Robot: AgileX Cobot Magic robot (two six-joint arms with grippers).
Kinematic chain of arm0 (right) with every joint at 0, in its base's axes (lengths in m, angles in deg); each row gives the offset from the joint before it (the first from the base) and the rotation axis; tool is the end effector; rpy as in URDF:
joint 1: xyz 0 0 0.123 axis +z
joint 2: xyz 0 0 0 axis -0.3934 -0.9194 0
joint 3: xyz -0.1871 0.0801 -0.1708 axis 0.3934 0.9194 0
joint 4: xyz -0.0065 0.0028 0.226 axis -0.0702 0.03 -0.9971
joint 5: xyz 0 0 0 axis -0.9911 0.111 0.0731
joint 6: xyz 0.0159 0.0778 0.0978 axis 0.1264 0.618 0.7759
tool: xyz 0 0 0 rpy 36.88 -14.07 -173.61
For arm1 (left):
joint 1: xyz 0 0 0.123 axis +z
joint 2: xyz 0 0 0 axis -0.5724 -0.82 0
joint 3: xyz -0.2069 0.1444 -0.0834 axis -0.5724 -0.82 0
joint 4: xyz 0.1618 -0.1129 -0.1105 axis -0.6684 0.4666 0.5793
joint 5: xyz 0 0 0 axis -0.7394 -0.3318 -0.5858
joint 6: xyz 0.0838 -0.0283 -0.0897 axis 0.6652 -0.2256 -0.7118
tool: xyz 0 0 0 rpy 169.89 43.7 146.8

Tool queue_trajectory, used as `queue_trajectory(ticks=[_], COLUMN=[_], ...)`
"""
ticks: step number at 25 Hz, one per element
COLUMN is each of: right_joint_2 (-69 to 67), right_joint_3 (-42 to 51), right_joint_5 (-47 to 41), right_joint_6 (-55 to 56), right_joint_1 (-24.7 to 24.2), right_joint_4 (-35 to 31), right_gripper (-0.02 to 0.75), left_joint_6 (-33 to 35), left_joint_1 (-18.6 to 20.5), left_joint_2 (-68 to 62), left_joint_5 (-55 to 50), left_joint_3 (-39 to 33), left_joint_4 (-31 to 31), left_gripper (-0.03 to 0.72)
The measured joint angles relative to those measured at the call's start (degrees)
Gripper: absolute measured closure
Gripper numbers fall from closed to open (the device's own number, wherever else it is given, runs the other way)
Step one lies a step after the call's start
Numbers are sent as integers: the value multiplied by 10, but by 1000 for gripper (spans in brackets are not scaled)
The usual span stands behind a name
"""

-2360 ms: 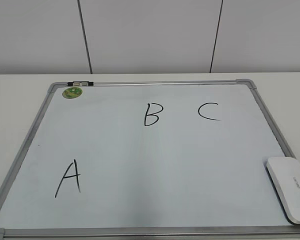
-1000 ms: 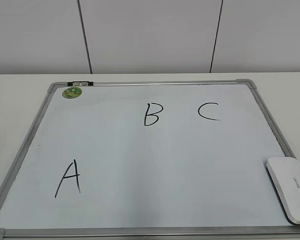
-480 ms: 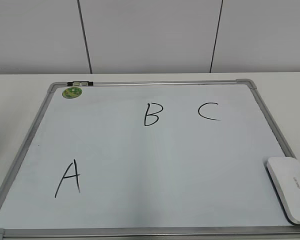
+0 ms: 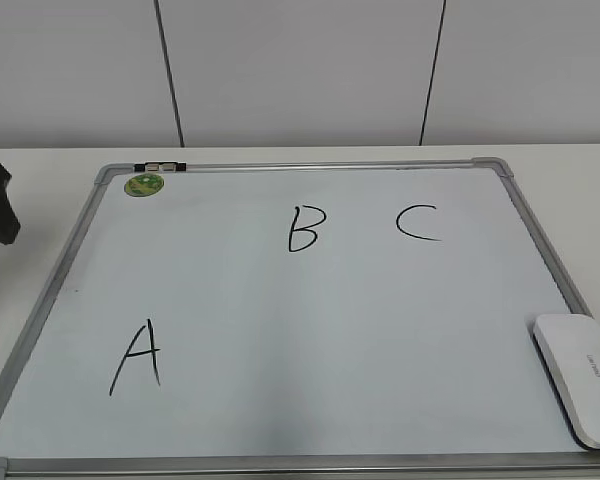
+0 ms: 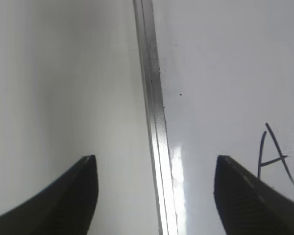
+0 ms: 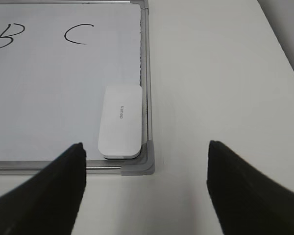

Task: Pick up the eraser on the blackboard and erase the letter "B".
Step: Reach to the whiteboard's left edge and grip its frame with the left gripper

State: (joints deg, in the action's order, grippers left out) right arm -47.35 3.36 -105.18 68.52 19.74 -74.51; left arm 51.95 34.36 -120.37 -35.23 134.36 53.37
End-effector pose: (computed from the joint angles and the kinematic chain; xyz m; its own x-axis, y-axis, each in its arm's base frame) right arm 0.0160 0.0015 0.2424 -0.5021 -0.0563 -0.8630 -0.0004 0.9979 -0.0649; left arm 0.3118 -0.0157 0.2039 -0.9511 0.0294 -0.3074 0.0596 0.9942 -0.0894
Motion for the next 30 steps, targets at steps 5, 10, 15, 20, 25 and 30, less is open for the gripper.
queue_trajectory(ticks=[5,10,15,20,25,30], right_joint_2=[0,0,0,0,0,0], right_joint_3=[0,0,0,0,0,0], right_joint_5=[0,0,0,0,0,0], right_joint_6=[0,0,0,0,0,0], right_joint_1=[0,0,0,0,0,0], right_joint_4=[0,0,0,0,0,0], right_gripper=[147,147,147,147,147,147], left_joint_6=[1,1,1,1,2,2], left_joint_1=[0,0,0,0,0,0], left_joint_2=[-88,-164,-216,-242,-251,-251], left_joint_5=[-1,-2,-4,1,11,25], left_joint_3=[41,91,119,120,121,122], left_joint_4=[0,11,17,18,20,21], left_gripper=[216,269,334,400,434,454])
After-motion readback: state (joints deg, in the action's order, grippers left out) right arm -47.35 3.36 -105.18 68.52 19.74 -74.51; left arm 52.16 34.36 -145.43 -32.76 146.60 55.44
